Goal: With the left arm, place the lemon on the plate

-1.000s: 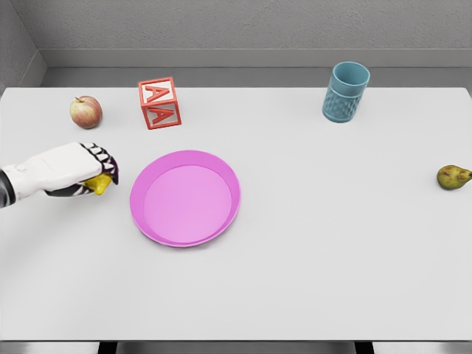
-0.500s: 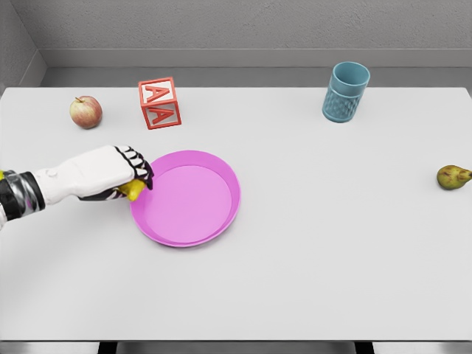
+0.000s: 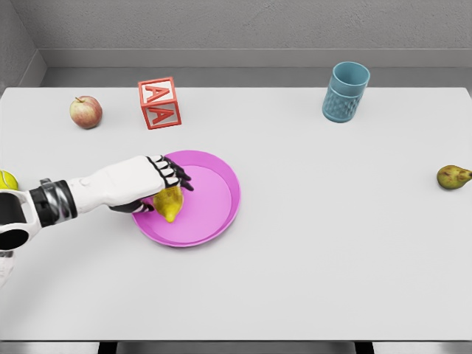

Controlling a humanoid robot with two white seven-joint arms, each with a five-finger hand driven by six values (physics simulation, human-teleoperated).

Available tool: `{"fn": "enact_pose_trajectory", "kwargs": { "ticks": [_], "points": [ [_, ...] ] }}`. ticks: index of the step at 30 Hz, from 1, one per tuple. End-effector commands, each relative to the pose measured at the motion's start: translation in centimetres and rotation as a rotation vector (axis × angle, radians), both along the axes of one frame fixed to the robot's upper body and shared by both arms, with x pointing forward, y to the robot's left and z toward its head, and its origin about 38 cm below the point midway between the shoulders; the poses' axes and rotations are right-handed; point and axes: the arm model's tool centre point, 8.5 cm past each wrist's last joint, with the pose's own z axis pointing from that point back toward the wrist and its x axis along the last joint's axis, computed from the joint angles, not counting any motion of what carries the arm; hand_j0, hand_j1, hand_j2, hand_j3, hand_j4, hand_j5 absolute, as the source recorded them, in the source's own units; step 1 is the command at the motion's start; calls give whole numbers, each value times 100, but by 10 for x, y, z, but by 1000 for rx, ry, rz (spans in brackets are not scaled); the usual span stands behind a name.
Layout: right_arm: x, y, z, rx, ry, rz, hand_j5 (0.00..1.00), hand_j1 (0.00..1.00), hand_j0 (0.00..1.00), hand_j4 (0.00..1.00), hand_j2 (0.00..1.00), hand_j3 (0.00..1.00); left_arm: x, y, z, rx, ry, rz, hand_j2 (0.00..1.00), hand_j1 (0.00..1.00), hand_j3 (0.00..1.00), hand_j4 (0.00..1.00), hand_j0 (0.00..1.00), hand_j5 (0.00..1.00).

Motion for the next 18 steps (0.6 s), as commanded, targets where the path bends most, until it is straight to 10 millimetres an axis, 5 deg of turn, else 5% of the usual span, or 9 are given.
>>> {"fn": "enact_pose_trajectory", "kwargs": {
  "ticks": [1,3,8,14,18],
  "points": [
    [0,0,0,0,0,0,100,100,100,100,100,100,0,-2,0,-14,2,1,100,100,100,100,100,100],
    [0,0,0,0,0,0,100,100,100,100,100,100,4,3,7,-22,-14,16,100,100,100,100,100,100],
    [0,0,0,0,0,0,100,100,100,100,100,100,15,57,42,-85,-94,163,100,100,100,100,100,100],
    [0,0,0,0,0,0,100,100,100,100,100,100,22,99,29,-100,-43,285,100,100,100,100,100,100],
    [0,0,0,0,0,-1,100,100,100,100,100,100,20,100,24,-105,-29,289,100,100,100,100,100,100]
  ]
}}
